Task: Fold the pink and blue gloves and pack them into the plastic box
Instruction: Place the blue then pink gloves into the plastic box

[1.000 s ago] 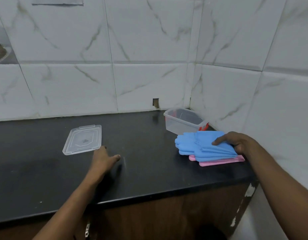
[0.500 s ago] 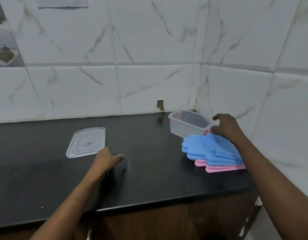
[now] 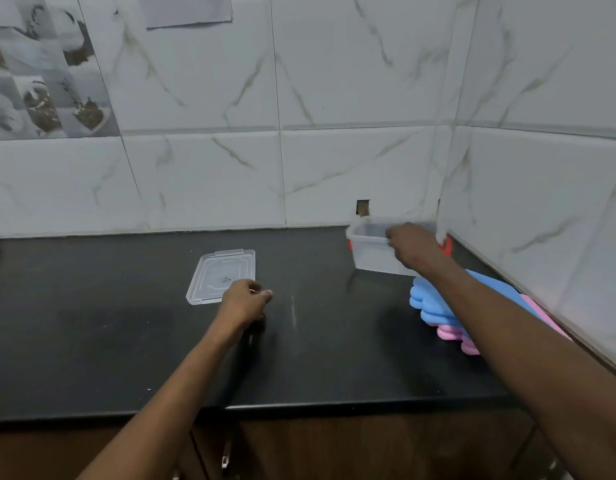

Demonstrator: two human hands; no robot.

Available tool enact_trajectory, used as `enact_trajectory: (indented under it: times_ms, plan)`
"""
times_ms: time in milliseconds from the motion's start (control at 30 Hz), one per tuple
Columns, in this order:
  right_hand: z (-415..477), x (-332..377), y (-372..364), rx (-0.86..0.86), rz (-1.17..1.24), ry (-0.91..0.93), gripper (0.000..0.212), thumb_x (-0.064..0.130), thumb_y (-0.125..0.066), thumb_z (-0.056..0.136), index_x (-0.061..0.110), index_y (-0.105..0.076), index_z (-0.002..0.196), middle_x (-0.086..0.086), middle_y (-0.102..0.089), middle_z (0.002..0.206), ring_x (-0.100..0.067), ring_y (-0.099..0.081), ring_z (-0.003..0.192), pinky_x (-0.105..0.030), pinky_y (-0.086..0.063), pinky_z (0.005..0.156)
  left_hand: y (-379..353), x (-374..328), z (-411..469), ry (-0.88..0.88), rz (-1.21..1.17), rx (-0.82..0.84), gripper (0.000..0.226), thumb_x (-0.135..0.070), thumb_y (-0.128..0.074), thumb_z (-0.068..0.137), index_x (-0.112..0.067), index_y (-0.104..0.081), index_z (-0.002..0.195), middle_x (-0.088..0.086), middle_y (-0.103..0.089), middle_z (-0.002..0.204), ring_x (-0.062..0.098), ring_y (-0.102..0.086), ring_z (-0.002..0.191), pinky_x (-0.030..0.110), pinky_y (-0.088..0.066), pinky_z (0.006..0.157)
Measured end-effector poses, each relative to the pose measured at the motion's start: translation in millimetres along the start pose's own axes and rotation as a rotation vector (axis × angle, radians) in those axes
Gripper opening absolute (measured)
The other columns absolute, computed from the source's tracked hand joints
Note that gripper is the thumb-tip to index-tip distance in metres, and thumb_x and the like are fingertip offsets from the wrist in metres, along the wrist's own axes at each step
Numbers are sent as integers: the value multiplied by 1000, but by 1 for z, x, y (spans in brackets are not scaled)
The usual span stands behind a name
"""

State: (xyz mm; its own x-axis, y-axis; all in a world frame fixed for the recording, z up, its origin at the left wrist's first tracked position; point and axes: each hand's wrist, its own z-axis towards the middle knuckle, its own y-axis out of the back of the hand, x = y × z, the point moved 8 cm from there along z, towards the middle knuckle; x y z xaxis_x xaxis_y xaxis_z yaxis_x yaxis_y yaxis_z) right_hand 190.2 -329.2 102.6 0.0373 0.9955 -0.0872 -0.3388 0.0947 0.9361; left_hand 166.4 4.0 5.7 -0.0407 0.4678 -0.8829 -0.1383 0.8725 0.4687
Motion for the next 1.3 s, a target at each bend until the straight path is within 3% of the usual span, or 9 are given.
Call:
enact_trajectory:
  times_ms: [67,167,467,767,867,967,1067,1133,1300]
  plan:
    - [-5,33,8,-24,48,97,24,-1,-44,89,8,-61,103,-14,-65,101,-31,-63,90,-32,-43,65,3,-6,2,-24,-51,-2,11,-12,-60,93,-3,-65,98,13,-64,85,24,-60,65,39,-58,69]
    - [-24,80,18,-22,157,193,29,-4,-43,83,11,-58,103,-12,-66,101,-31,-62,93,-30,-34,61,5,-16,4,-58,-165,-21,22,-8,-48,97,-3,-61,80,18,-57,79,21,-54,57,34,-51,59]
    - [-91,141,27,-69,270,298,35,-3,-47,76,15,-57,104,-5,-67,100,-28,-61,92,-29,-36,61,18,-27,-13,5,-241,-86,55,-49,-48,96,2,-66,87,16,-65,70,24,-58,52,25,-49,43]
    - [-105,151,13,-45,293,277,25,-5,-49,78,17,-47,89,-8,-67,100,-30,-60,89,-27,-30,67,26,-30,-17,-59,-11,-106,44,-32,-58,93,10,-69,87,21,-70,66,25,-65,47,33,-61,52]
    - [-104,154,8,6,277,300,27,-2,-54,81,16,-53,100,-8,-67,107,-30,-61,98,-27,-34,72,23,-33,-16,-62,31,-88,45,-34,-57,94,7,-70,85,20,-70,66,26,-67,49,34,-61,55]
    - [-107,143,14,-6,512,288,33,14,-59,90,15,-59,122,-5,-63,124,-24,-59,113,-30,-43,96,27,-34,-12,-96,190,-162,61,-53,-44,96,-2,-69,75,15,-71,69,32,-70,63,38,-59,69]
    - [-112,79,51,-256,710,73,25,15,-55,93,10,-66,114,-9,-67,117,-24,-61,108,-23,-39,92,34,-36,-13,-216,283,-305,78,-74,-25,89,-12,-72,96,15,-71,96,32,-68,86,39,-54,79]
    - [-119,8,60,-323,589,-183,20,12,-50,92,4,-67,100,-16,-69,105,-32,-62,100,-31,-42,82,32,-39,-17,-308,267,-331,70,-70,-31,88,-17,-73,102,13,-71,101,29,-69,86,42,-56,80]
    - [-157,-154,17,35,336,-780,30,10,-50,90,-3,-55,117,-27,-56,126,-42,-55,116,-39,-45,94,24,-52,-27,-410,308,-331,35,-26,-56,90,-10,-70,117,16,-66,117,31,-63,105,41,-50,92]
